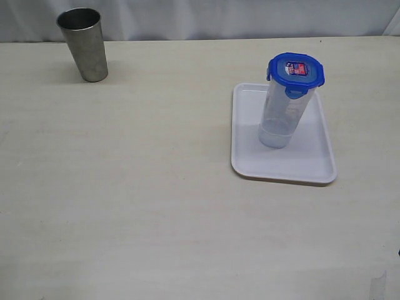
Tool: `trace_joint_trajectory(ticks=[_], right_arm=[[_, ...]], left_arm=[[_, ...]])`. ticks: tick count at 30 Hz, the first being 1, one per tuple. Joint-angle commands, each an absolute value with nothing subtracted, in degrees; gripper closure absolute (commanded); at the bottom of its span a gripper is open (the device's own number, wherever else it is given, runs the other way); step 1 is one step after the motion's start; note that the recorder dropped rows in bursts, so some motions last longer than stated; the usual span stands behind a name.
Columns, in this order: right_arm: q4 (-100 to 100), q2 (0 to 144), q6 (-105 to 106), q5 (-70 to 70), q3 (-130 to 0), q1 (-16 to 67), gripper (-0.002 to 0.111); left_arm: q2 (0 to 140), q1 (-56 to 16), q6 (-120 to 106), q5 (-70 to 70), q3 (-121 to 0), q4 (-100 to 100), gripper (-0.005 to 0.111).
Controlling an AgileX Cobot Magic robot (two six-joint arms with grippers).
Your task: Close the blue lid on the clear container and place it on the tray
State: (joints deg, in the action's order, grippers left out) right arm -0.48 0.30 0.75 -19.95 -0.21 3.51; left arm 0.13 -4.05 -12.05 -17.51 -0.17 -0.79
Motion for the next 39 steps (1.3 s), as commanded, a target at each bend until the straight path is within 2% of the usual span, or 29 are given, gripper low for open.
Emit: trace_joint_trajectory(ticks=[1,34,36,39], right_arm=[[-0.44,0.0,0.6,-19.84,0.0,3.1,0.104],[-0.44,0.0,0.6,-19.84,0.0,3.1,0.104],[-0.44,0.0,0.6,-19.84,0.0,3.1,0.104],[-0.44,0.0,0.6,-19.84,0.0,3.1,0.104]], left_arm=[[0.0,-3.9,-7.71,-17.67,0.0,0.48,0.002],[0.0,-3.9,-2.71,-17.82,0.0,0.0,0.003],[0.0,-3.9,-2.71,-18.04,0.0,0.0,0.009],[0.0,-3.01,-2.87,-19.1,0.0,-0.81,0.034]])
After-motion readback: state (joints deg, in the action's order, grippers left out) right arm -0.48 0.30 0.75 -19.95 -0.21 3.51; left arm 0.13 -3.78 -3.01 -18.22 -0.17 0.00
